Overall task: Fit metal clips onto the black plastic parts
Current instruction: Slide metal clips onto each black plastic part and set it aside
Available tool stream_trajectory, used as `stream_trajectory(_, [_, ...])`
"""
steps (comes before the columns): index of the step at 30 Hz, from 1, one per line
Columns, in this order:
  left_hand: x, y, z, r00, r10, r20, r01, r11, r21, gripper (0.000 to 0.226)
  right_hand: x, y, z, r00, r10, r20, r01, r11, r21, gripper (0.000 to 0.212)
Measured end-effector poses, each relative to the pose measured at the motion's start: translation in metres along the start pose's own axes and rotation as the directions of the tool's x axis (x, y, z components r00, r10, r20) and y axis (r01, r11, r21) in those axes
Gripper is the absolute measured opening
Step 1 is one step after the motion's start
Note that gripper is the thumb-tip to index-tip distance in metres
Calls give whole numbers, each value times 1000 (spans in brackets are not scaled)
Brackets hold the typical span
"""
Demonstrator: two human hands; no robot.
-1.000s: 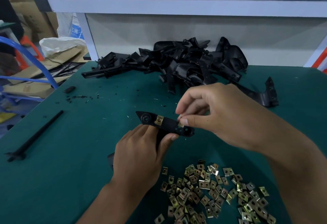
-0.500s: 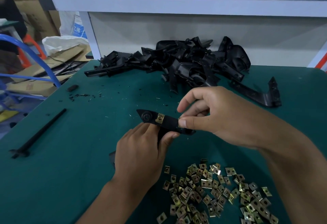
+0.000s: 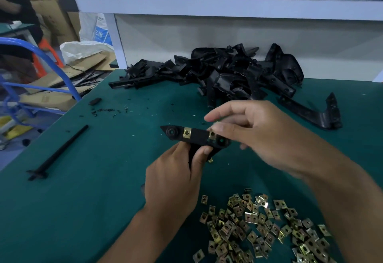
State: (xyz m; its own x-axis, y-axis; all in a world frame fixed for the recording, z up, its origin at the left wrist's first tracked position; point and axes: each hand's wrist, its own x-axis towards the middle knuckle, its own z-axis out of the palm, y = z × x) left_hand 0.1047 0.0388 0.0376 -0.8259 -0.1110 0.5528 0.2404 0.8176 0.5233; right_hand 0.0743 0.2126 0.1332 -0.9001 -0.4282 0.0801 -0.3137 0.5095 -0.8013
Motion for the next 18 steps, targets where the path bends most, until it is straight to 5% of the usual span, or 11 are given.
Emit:
stream_trajectory(6, [-3, -2, 3, 987, 133, 94, -117, 981, -157, 37, -4, 0, -30, 971, -81, 224, 94, 995, -47, 20])
stream_trajectory(18, [-3, -4, 5, 985, 114, 127, -74, 956, -283, 50, -5, 1, -31, 969, -153, 193, 168, 983, -67, 16])
